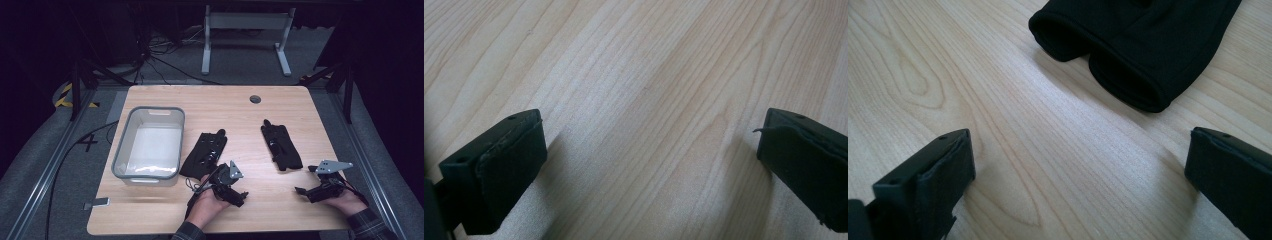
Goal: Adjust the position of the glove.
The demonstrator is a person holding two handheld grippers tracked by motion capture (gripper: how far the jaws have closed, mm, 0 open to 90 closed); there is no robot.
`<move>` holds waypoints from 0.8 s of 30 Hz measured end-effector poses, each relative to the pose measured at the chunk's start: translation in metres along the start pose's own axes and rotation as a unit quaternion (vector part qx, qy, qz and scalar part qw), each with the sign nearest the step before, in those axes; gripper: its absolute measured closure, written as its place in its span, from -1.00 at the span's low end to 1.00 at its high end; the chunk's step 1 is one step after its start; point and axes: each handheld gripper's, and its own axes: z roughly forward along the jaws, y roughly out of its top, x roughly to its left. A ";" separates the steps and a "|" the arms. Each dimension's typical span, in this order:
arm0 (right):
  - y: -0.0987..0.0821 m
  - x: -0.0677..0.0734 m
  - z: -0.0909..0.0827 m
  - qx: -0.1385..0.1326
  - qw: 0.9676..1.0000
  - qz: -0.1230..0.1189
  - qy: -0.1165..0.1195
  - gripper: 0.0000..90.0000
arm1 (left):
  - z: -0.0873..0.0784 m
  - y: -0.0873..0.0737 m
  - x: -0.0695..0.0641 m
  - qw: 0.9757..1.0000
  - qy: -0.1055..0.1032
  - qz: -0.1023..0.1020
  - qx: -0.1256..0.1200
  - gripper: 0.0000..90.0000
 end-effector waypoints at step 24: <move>0.029 -0.011 -0.006 0.003 0.999 -0.012 0.037 -0.27 | 0.000 0.000 -0.001 1.000 0.002 -0.005 -0.001 -1.00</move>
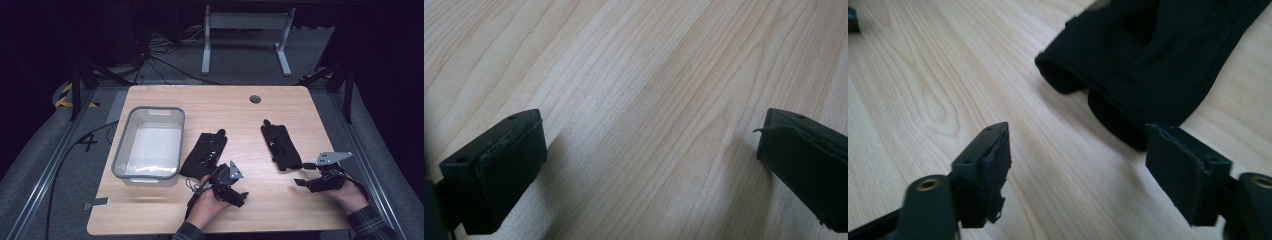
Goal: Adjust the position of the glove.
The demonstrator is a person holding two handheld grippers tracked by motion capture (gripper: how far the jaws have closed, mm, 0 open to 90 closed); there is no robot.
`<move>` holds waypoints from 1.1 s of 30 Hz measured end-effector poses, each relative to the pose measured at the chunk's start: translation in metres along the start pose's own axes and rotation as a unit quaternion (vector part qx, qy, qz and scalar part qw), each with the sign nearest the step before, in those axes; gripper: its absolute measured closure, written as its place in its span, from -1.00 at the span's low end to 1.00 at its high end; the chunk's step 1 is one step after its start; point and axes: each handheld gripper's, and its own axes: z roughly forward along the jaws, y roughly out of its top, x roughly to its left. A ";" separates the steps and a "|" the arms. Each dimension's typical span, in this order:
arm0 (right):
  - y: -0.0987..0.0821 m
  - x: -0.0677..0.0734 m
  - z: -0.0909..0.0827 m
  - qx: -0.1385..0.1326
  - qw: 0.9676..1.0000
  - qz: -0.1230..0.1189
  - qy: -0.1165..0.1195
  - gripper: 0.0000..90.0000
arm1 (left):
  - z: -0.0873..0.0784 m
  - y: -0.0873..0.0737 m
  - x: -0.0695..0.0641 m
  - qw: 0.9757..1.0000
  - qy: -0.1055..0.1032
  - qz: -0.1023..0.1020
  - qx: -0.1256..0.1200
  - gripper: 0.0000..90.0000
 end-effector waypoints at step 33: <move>0.036 -0.026 0.030 -0.021 0.999 -0.021 0.014 1.00 | 0.000 0.000 0.000 1.000 0.000 0.000 0.000 -1.00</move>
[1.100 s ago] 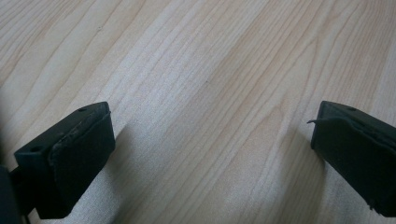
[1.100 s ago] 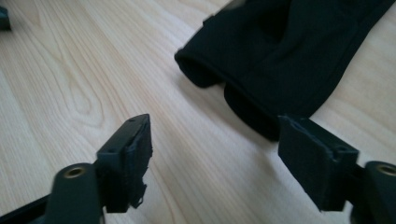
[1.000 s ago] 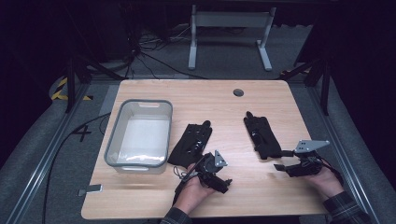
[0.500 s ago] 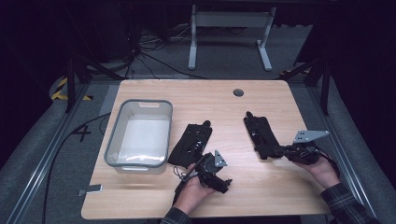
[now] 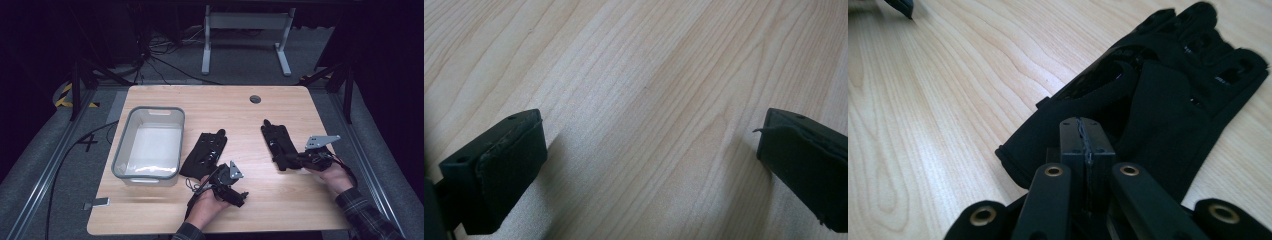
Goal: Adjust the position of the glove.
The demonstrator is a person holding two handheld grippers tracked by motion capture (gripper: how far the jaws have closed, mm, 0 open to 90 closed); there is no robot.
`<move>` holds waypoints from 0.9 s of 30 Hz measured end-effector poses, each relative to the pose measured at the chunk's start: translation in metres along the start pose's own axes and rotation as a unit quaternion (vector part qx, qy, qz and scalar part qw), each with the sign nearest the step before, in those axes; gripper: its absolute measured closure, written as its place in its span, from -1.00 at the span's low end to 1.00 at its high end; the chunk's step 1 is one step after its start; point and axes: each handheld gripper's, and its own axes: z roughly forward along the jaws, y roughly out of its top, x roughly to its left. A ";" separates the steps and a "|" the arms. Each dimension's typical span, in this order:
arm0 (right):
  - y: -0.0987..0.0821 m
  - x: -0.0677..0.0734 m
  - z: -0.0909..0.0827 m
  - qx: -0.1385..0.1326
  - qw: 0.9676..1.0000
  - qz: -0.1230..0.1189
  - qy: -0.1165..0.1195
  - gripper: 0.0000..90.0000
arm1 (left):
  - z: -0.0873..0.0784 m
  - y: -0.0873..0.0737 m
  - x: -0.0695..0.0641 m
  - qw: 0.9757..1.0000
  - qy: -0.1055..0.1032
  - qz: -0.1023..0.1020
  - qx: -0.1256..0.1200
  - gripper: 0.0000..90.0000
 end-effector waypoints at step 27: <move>-0.017 0.013 -0.004 0.021 0.999 0.002 0.030 1.00 | 0.000 0.000 0.000 1.000 0.002 -0.001 0.000 -1.00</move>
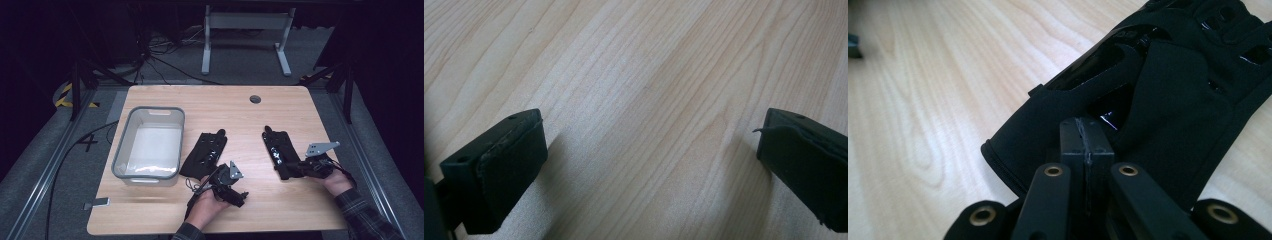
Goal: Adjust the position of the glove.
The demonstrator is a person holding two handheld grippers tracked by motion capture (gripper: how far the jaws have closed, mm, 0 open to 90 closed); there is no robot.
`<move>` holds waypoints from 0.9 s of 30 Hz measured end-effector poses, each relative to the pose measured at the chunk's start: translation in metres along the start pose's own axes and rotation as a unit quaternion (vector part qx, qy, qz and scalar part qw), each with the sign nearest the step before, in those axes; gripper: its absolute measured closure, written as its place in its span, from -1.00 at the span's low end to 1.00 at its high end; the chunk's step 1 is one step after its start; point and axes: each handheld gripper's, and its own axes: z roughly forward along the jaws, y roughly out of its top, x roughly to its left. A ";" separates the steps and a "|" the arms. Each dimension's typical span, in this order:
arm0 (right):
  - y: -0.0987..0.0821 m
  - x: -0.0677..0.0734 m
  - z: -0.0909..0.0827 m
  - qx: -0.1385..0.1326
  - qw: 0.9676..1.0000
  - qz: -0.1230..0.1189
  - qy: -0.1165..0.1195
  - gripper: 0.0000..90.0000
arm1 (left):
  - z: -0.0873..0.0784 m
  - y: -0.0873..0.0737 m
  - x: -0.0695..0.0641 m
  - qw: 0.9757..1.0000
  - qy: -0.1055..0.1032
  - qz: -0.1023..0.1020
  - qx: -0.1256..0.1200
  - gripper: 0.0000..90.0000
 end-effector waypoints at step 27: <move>-0.029 0.059 -0.028 0.021 0.998 -0.026 0.051 1.00 | 0.000 0.000 0.000 1.000 0.000 -0.001 0.000 -1.00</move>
